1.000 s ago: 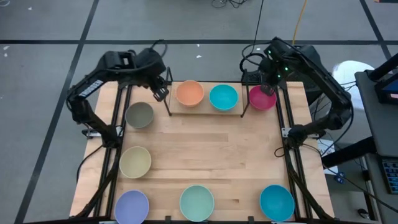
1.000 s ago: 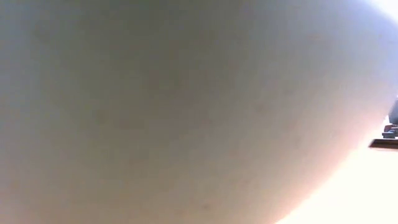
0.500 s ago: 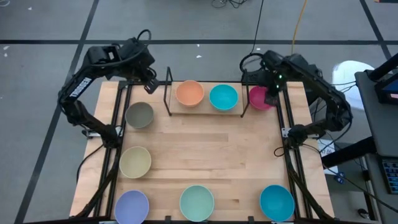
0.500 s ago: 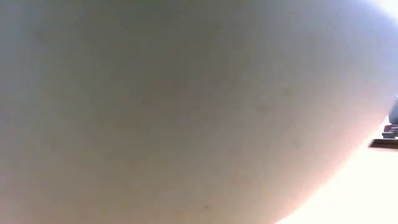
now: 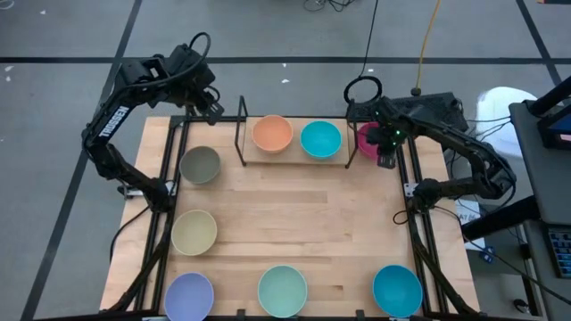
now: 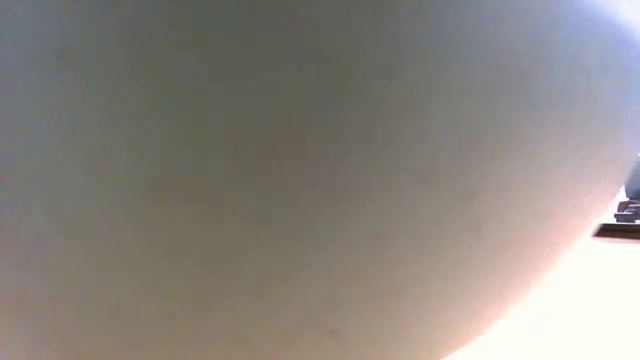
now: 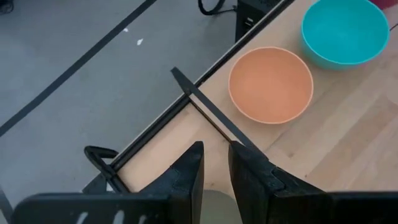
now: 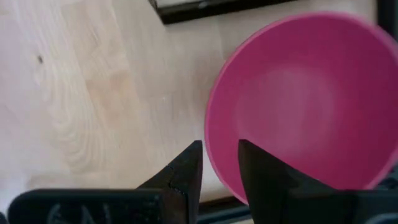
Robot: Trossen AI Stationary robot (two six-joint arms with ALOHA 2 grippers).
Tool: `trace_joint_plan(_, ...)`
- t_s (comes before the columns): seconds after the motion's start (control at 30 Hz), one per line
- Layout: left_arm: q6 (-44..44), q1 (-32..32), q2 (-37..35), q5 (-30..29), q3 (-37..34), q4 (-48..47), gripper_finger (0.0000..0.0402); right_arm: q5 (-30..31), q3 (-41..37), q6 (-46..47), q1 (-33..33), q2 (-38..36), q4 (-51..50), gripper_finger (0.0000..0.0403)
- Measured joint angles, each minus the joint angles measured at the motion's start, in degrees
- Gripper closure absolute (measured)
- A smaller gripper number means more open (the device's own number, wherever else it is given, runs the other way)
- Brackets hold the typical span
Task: Place and stack bowls onto a shelf
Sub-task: Stack the red bowl on top of the green bowl on the shelf
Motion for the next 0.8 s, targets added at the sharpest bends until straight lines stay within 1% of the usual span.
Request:
trace_joint_plan(0.13,0.1,0.6,0.0,0.0,0.0,0.0,0.0321,0.0,-3.0,0.2,0.0,0.0,3.7,0.0305)
trace_joint_plan(0.27,0.1,1.0,0.0,0.0,0.0,0.0,0.0321,0.0,-3.9,0.3,0.0,0.0,6.4,0.0305)
trace_joint_plan(0.47,0.1,1.0,0.0,0.0,0.0,-0.3,0.0321,-0.3,-4.0,1.7,0.0,0.0,6.3,0.0305)
trace_joint_plan(0.63,0.1,1.0,0.0,0.0,0.0,-0.9,0.0321,-6.3,-4.0,2.0,0.0,0.0,4.1,0.0305)
trace_joint_plan(0.8,0.1,1.0,0.0,0.0,0.0,-0.9,0.0321,-4.2,-4.0,1.9,-0.1,0.0,5.8,0.0305)
